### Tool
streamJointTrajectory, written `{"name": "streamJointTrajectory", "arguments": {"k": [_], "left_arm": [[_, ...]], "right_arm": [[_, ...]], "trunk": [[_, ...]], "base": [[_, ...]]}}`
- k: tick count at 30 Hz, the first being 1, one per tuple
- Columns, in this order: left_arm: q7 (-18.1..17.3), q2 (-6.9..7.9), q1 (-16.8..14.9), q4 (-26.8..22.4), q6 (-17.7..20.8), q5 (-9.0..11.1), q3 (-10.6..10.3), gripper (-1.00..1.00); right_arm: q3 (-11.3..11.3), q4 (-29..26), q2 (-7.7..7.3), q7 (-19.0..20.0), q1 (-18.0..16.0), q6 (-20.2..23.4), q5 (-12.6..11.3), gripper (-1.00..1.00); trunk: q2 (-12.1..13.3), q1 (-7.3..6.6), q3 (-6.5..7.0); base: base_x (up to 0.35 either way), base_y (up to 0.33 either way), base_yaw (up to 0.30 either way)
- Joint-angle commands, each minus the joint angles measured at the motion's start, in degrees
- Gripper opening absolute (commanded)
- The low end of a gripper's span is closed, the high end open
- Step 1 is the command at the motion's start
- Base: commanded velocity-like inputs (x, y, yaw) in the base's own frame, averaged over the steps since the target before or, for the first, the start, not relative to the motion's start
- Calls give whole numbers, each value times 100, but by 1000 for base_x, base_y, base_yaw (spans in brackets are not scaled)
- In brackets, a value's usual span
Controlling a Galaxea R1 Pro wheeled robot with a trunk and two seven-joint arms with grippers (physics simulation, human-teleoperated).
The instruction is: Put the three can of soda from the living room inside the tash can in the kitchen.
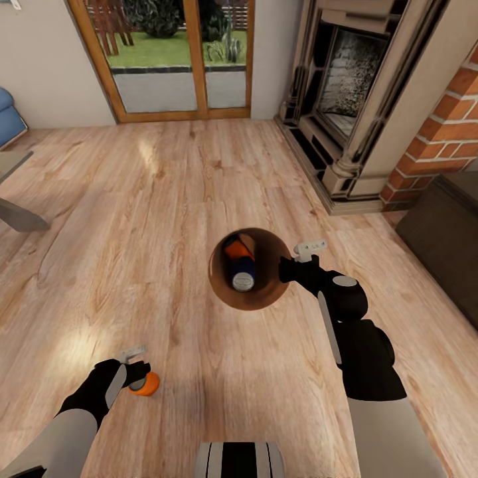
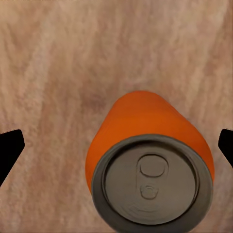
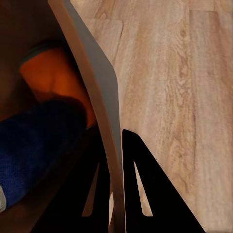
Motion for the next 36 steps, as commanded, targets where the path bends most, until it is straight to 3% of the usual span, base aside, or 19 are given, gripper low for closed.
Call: {"name": "streamJointTrajectory", "arguments": {"k": [1, 14, 20, 36], "left_arm": [[1, -2, 1, 1, -1, -1, -2, 100], [10, -8, 1, -3, -9, -1, -4, 100], [5, -8, 2, -7, -10, -1, -8, 100], [1, -18, 7, -8, -18, 7, -116, 100]], "right_arm": [[-1, -11, 1, 41, -3, 10, -107, -100], [51, 10, 10, 38, -3, 10, -90, -100], [105, 13, 18, 38, -3, 4, 104, -100], [119, 13, 17, 38, -3, 2, 124, -100]], "trunk": [[-1, -1, 1], [-1, -1, 1], [-1, -1, 1], [-1, -1, 1]], "base": [[0, 0, 0], [-13, -2, 0], [-121, -33, 0], [20, -28, 0]]}}
